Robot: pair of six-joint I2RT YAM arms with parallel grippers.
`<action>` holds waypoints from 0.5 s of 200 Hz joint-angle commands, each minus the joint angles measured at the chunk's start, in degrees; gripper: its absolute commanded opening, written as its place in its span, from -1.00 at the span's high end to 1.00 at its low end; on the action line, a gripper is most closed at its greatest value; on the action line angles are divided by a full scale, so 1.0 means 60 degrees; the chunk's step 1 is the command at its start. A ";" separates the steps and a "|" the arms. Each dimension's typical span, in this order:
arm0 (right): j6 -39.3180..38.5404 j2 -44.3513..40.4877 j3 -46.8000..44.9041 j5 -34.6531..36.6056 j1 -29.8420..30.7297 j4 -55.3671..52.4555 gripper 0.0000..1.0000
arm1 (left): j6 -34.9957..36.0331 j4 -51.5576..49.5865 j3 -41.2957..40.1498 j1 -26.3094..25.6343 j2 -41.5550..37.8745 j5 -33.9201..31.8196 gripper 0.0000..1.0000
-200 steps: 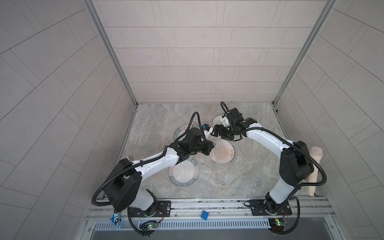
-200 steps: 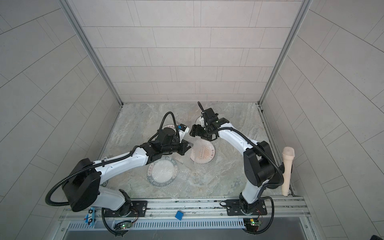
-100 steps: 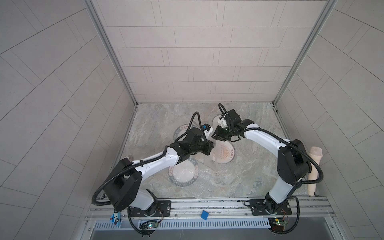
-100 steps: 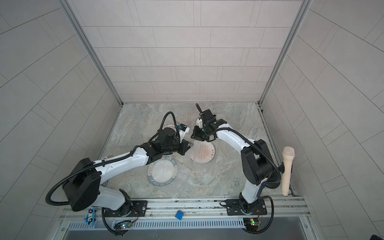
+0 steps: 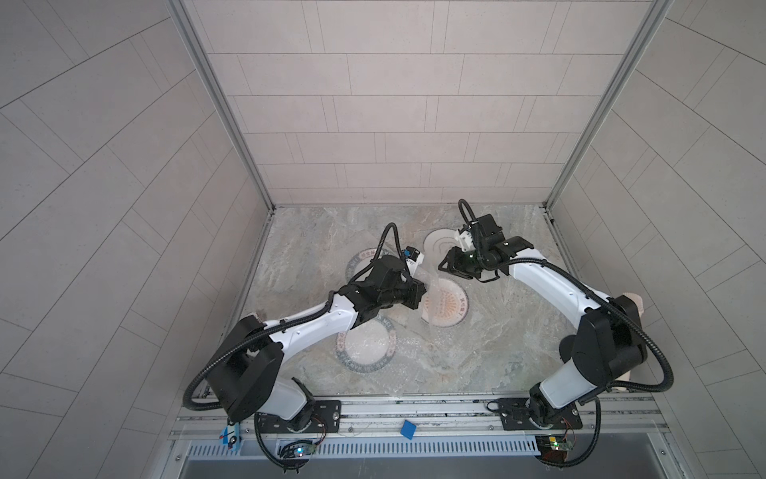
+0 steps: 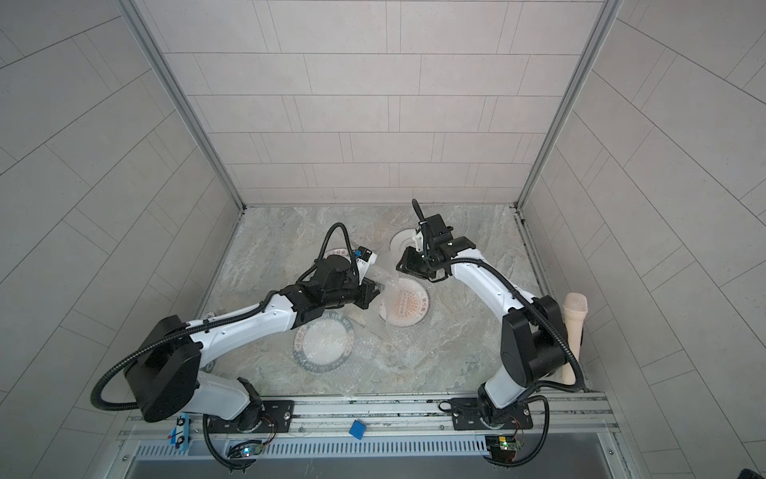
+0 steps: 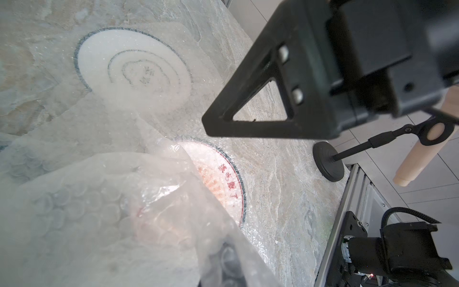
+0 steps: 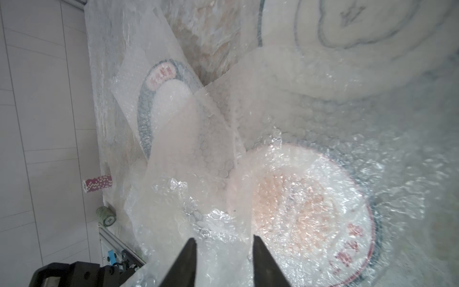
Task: Unpack dinner plates from bubble wrap
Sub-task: Unwrap the bubble wrap at the center of the board.
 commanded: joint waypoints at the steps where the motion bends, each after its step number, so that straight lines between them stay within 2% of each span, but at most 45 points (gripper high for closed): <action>1: -0.0119 0.0131 -0.0234 -0.0094 -0.0024 -0.0314 -0.35 | 0.0073 0.0257 -0.0168 -0.0042 -0.0130 0.0076 1.00; 23: 0.0219 0.0508 -0.0423 -0.0618 0.0341 0.0268 -0.59 | 0.0076 0.0297 -0.0155 -0.0048 -0.0108 0.0166 1.00; 51: 0.0911 0.0806 -0.0893 -0.1195 0.0459 0.1292 -0.78 | 0.0060 0.0325 -0.0187 -0.0043 -0.0066 0.0191 1.00; 83: 0.0927 0.1144 -0.0927 -0.1038 0.0577 0.1398 -0.81 | -0.0033 0.0135 -0.0299 -0.0040 0.0122 0.0214 1.00; 100: 0.1125 0.1347 -0.1060 -0.1130 0.0704 0.1780 -0.75 | -0.0219 0.0232 -0.0523 -0.0040 0.0171 0.0195 1.00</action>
